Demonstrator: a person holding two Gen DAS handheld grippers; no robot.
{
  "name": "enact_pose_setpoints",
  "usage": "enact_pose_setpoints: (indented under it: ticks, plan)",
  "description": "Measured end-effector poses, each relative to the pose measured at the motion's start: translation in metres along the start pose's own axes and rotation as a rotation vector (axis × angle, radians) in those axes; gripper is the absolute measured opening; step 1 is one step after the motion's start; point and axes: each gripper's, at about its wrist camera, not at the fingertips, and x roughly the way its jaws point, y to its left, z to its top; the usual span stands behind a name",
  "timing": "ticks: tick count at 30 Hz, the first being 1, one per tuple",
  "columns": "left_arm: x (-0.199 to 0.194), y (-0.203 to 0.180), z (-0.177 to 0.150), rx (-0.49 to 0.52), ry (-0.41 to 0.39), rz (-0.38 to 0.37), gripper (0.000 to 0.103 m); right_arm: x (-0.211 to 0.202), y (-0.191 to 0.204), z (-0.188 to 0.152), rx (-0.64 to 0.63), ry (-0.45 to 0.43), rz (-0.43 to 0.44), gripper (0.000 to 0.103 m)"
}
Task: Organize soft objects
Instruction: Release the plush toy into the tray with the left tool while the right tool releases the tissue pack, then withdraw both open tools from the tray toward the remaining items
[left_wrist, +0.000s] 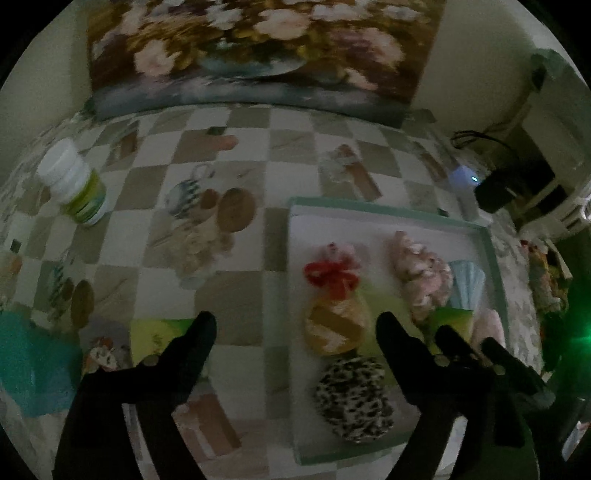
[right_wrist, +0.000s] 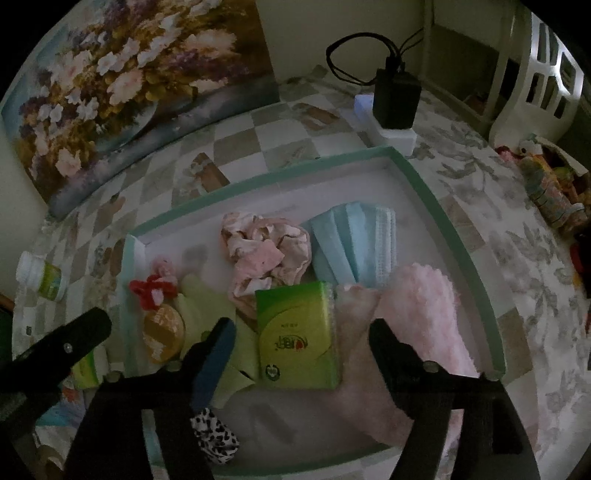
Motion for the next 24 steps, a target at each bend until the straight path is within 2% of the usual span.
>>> enact_pose_setpoints:
  ticks: [3, 4, 6, 24]
  plan:
    - [-0.003, 0.008, -0.001, -0.026, -0.019, 0.015, 0.097, -0.001, -0.001, -0.001, -0.002, -0.01, -0.006, 0.089]
    - [-0.004, 0.01, -0.002, -0.032, -0.025, 0.021, 0.101, -0.002, -0.001, -0.001, -0.003, -0.014, -0.009, 0.094]
    - [-0.006, 0.014, -0.003, -0.04, -0.034, 0.033, 0.102, -0.004, -0.001, -0.001, -0.004, -0.021, -0.01, 0.103]
    - [-0.015, 0.041, -0.021, -0.117, -0.005, 0.041, 0.102, -0.014, 0.003, -0.011, -0.02, -0.018, -0.017, 0.103]
